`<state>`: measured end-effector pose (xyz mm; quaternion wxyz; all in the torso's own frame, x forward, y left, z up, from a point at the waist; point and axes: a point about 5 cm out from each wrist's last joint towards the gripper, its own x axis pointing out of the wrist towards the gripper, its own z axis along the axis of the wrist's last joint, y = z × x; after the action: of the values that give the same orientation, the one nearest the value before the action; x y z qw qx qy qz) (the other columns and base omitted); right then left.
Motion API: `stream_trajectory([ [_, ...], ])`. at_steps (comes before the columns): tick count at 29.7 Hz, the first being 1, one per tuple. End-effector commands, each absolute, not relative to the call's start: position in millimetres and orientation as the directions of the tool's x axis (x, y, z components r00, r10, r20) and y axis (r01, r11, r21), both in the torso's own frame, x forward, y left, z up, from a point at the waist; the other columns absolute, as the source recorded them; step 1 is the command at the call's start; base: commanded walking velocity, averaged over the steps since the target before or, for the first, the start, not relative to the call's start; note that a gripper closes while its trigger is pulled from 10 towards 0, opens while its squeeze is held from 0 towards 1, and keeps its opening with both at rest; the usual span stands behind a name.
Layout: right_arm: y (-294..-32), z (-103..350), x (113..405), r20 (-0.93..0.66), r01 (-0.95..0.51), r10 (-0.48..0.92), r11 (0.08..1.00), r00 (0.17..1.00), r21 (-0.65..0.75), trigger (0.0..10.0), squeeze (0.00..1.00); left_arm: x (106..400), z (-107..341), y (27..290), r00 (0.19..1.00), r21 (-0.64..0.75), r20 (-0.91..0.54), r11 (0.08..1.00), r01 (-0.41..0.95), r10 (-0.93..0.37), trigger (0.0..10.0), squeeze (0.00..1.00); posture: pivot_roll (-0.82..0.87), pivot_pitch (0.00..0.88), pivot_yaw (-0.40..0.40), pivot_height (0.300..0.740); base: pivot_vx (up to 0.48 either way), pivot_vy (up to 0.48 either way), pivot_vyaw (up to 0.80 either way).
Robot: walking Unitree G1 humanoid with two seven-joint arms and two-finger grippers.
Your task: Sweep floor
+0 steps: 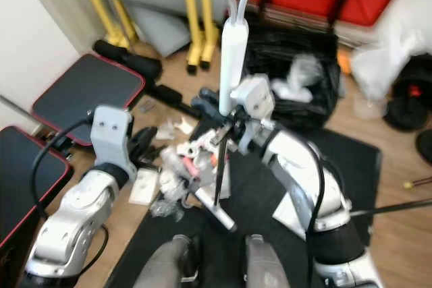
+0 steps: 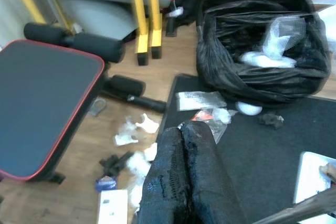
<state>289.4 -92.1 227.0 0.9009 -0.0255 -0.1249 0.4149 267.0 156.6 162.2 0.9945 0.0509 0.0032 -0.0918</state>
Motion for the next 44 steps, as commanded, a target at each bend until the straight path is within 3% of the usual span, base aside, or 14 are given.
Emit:
stream_trajectory([
  [1,-95.9,228.7,286.5,0.211,-0.739,0.754,0.655,0.622,-0.161,10.0,0.0,263.8,155.2,149.3,0.971,0.1,-0.038,0.966,0.237,-0.234,10.0,0.0,-0.02,0.181,-0.07,0.74,0.0,0.0,0.0],
  [10,-94.8,227.6,277.5,0.166,-0.808,0.827,0.561,0.537,-0.18,10.0,0.0,260.8,147.0,149.4,0.972,0.102,-0.049,0.967,0.232,-0.229,10.0,0.0,-0.02,0.166,-0.085,0.74,0.0,0.0,0.71],
  [25,-97.4,224.3,277.7,0.146,-0.804,0.822,0.569,0.55,-0.175,10.0,0.0,261.4,142.4,144.1,0.962,0.1,-0.068,0.957,0.271,-0.266,10.0,0.0,-0.03,0.161,-0.079,0.74,0.164,0.0,0.8],
  [44,-92.6,212.3,270.9,0.085,-0.853,0.87,0.493,0.485,-0.173,10.0,0.0,258.3,140.3,141.0,0.959,0.106,-0.063,0.953,0.283,-0.277,10.0,0.0,-0.03,0.16,-0.085,0.74,0.0,0.0,0.8],
])
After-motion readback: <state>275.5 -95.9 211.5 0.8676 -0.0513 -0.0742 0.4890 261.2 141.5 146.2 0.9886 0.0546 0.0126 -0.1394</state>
